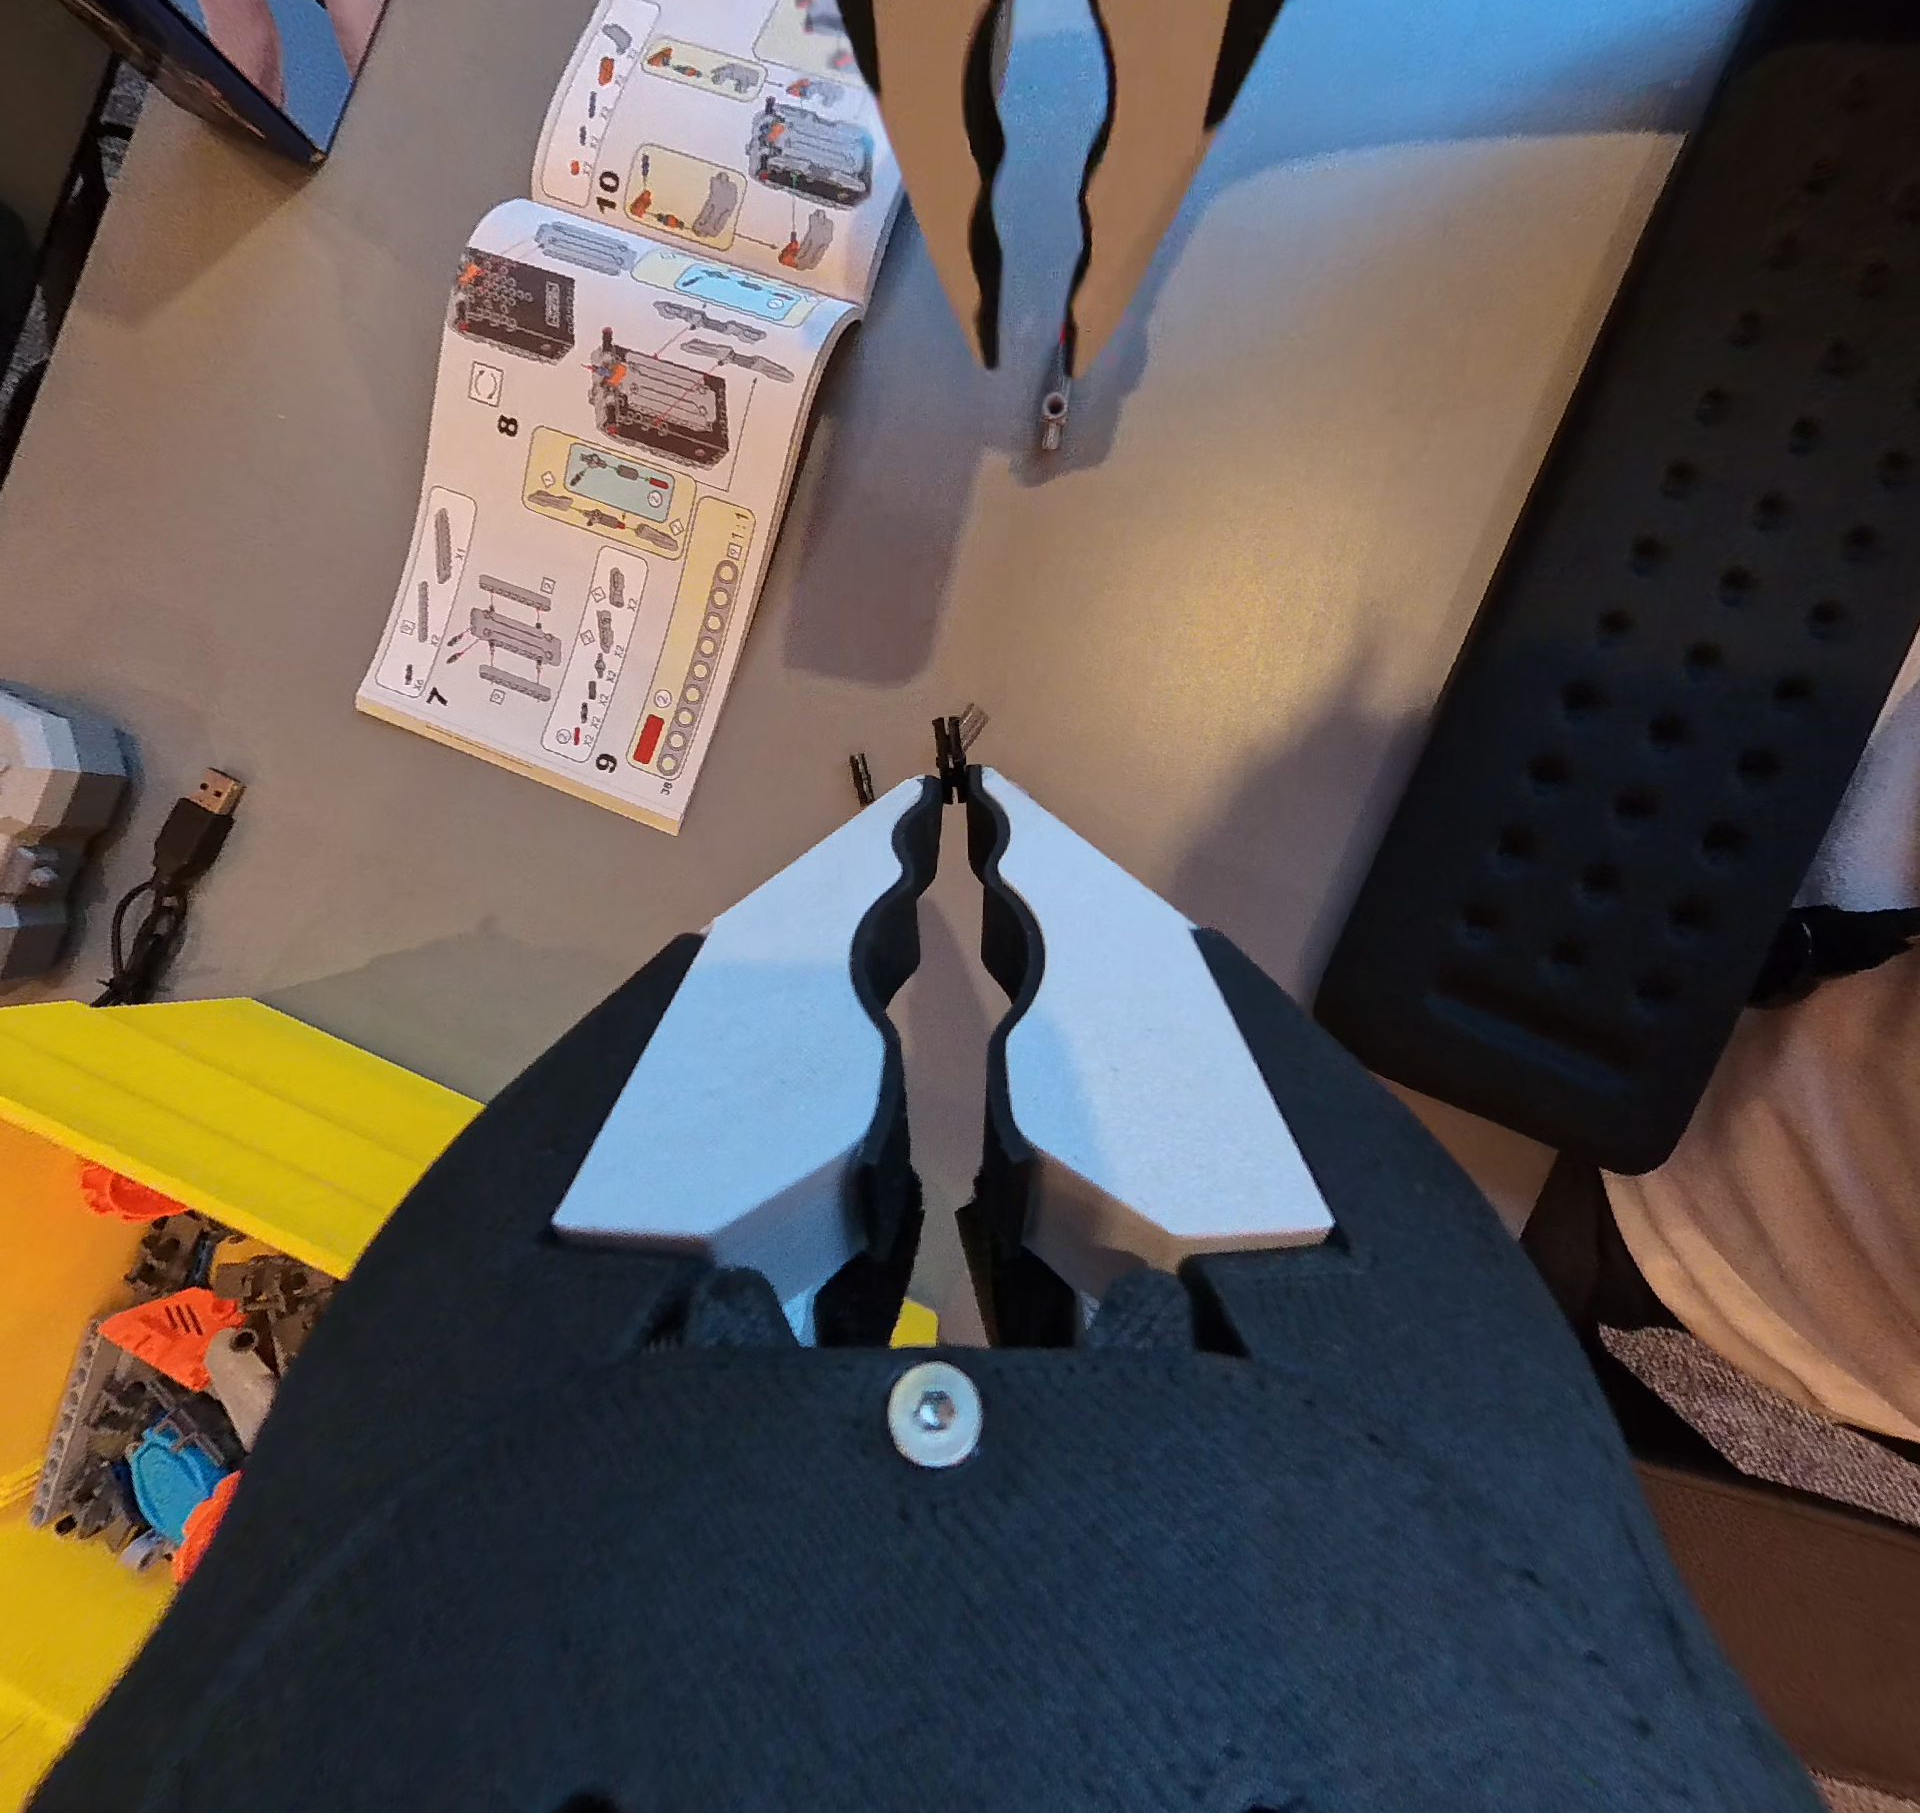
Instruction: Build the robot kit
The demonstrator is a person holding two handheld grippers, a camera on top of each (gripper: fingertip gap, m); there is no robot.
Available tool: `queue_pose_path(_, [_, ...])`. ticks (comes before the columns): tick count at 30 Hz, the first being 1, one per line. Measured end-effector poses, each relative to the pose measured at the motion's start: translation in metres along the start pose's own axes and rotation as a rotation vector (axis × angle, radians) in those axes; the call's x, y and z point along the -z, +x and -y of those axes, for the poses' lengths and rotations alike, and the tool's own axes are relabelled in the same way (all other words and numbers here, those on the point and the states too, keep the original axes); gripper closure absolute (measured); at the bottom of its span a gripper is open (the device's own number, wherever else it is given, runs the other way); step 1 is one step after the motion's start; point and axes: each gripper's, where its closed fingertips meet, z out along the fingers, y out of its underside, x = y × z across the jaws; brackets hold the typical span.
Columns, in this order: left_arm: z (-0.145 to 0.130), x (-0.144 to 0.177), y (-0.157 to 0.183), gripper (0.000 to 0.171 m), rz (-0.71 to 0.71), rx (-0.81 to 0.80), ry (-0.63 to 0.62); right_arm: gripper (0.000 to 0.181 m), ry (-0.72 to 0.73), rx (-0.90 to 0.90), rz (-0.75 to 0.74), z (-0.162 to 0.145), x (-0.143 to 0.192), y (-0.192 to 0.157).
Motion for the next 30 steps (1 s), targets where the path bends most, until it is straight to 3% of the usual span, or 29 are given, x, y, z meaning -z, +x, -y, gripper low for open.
queue_pose_path(2, [0.003,0.0,0.004,0.169,-0.027,0.009,0.02,0.163,0.236,0.117,-0.097,0.038,0.032,0.003])
queue_pose_path(4, [0.006,0.0,0.01,0.17,-0.065,0.018,0.041,0.164,0.493,0.284,-0.138,0.08,0.066,-0.016])
queue_pose_path(6, [0.01,0.003,0.019,0.169,-0.133,0.029,0.072,0.163,0.604,0.419,-0.177,0.104,0.081,-0.036])
queue_pose_path(11, [0.017,0.016,0.035,0.17,-0.277,0.057,0.116,0.162,0.578,0.586,-0.284,0.129,0.068,-0.051])
queue_pose_path(15, [0.022,0.025,0.05,0.169,-0.36,0.022,0.143,0.164,0.569,0.637,-0.256,0.136,0.053,-0.063])
queue_pose_path(19, [0.022,0.026,0.056,0.169,-0.383,0.008,0.136,0.175,0.563,0.657,-0.219,0.137,0.049,-0.072])
queue_pose_path(30, [0.025,0.028,0.058,0.169,-0.397,-0.007,0.136,0.177,0.555,0.662,-0.218,0.138,0.051,-0.075])
